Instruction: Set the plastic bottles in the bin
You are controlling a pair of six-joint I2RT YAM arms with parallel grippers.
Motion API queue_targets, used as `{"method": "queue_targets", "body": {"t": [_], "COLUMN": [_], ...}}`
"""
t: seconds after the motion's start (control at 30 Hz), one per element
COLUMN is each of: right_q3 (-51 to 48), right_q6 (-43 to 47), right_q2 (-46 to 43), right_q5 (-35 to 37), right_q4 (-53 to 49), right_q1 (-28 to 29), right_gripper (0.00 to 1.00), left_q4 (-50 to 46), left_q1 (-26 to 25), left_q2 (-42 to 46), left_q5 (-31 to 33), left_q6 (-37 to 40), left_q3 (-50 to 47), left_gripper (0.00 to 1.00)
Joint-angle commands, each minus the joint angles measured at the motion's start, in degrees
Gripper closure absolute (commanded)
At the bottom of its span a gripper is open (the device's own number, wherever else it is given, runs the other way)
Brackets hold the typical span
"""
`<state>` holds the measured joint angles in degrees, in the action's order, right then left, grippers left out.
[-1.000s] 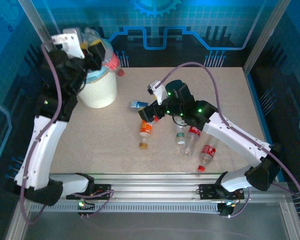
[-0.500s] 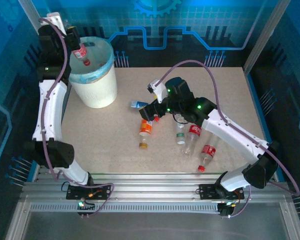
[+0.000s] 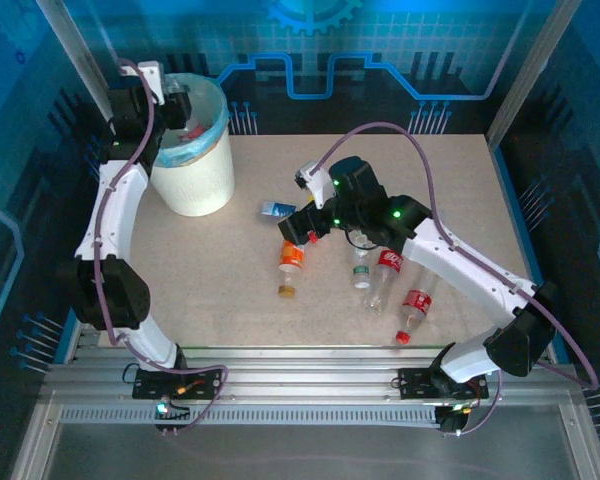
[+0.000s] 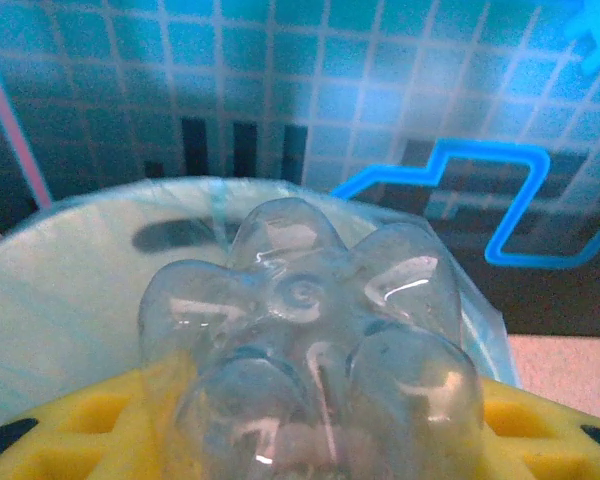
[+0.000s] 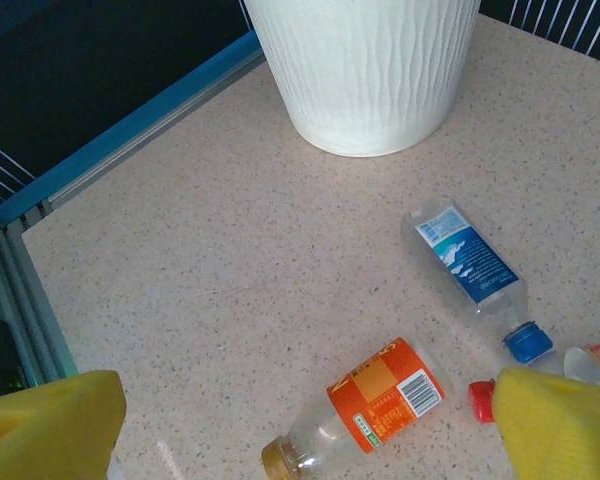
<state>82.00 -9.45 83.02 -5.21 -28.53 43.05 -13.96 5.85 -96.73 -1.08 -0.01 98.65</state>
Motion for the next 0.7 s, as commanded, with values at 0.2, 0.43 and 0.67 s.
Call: {"method": "queue_targets", "body": {"t": [0.2,0.43,0.67], "right_q3": [0.20,0.42,0.73], "right_q6": [-2.06,-2.39,-2.76], "right_q2": [2.22,2.80,3.12], "right_q5": [-2.08,-1.91,-2.13], "right_q4": [-0.95,-1.57,-2.23], "right_q1": [-0.38,-0.20,0.24], "right_gripper": [0.05,0.05,0.05], "left_q4": [2.24,-4.26,-6.71], "left_q1": [0.13,0.13,0.17], "left_q2": [-2.61,-7.17,-6.07], "left_q5": [-4.83,-4.99,-4.81], "left_q6": [4.97,5.14,1.94], "left_q3": [-4.08,1.00,4.78], "left_gripper": [0.52,0.38,0.18]}}
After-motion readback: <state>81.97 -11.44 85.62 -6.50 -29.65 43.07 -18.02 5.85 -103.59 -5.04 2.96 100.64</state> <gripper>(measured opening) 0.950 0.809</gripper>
